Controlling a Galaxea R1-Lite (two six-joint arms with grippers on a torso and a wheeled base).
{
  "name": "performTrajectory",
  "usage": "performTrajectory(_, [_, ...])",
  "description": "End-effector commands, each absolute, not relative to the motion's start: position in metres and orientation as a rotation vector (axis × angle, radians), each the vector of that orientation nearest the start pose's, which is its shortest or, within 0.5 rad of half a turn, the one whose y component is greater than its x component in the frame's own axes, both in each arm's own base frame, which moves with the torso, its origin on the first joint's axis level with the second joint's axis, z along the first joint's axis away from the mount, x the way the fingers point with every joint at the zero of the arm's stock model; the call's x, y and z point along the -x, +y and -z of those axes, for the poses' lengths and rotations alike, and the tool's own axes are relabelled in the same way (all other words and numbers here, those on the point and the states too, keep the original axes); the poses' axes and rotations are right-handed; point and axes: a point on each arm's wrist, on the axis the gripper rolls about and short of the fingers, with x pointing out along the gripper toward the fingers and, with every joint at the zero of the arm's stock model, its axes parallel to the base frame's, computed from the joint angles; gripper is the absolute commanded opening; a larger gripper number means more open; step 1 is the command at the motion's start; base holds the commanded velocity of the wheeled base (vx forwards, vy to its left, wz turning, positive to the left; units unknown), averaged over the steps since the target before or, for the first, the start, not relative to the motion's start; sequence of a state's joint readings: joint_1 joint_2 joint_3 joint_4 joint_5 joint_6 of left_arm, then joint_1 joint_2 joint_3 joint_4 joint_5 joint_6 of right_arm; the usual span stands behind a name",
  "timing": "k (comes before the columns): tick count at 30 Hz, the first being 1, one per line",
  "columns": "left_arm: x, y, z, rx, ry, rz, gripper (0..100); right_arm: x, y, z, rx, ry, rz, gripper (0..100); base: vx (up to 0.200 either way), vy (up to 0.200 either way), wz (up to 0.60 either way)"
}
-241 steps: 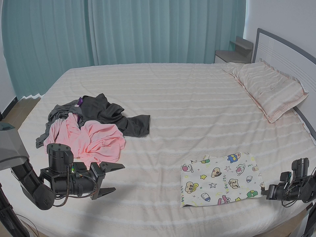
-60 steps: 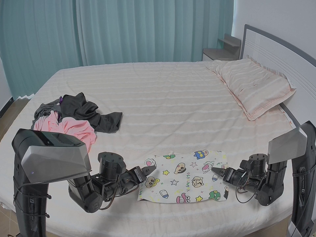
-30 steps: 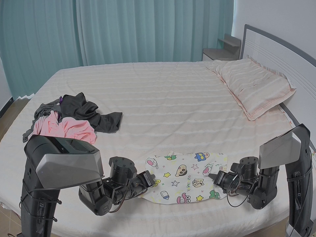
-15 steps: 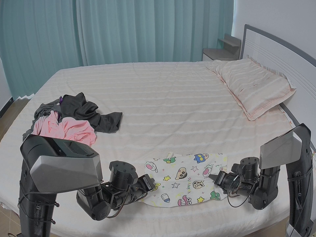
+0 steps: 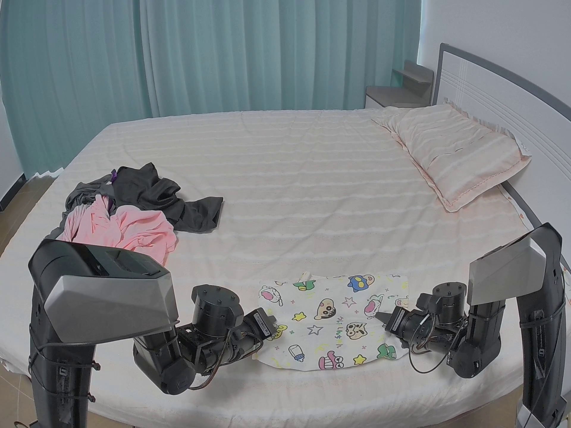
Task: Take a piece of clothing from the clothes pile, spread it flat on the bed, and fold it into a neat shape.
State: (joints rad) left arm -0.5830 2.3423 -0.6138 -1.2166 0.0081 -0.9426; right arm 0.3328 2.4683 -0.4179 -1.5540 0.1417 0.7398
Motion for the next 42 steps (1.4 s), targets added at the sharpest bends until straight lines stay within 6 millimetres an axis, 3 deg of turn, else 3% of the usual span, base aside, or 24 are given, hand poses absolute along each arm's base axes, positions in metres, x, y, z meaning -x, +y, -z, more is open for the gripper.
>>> performTrajectory(1, [-0.289,-0.189,0.015,0.751,0.703,0.282,0,-0.295,0.105,0.050,-0.664,0.625,-0.258,0,0.000,0.000,0.00])
performTrajectory(5, [-0.292,-0.186,0.015,0.756,0.696,0.274,0,-0.295,0.105,0.050,-0.665,0.625,-0.256,0,0.000,0.000,0.00])
performTrajectory(24, [-0.293,-0.181,0.011,0.781,0.687,0.255,0,-0.296,0.106,0.043,-0.668,0.602,-0.267,0,0.000,0.200,0.00])
performTrajectory(42, [-0.279,-0.173,0.011,0.788,0.721,0.222,0,-0.294,0.110,0.041,-0.665,0.602,-0.281,0,0.000,0.200,0.00])
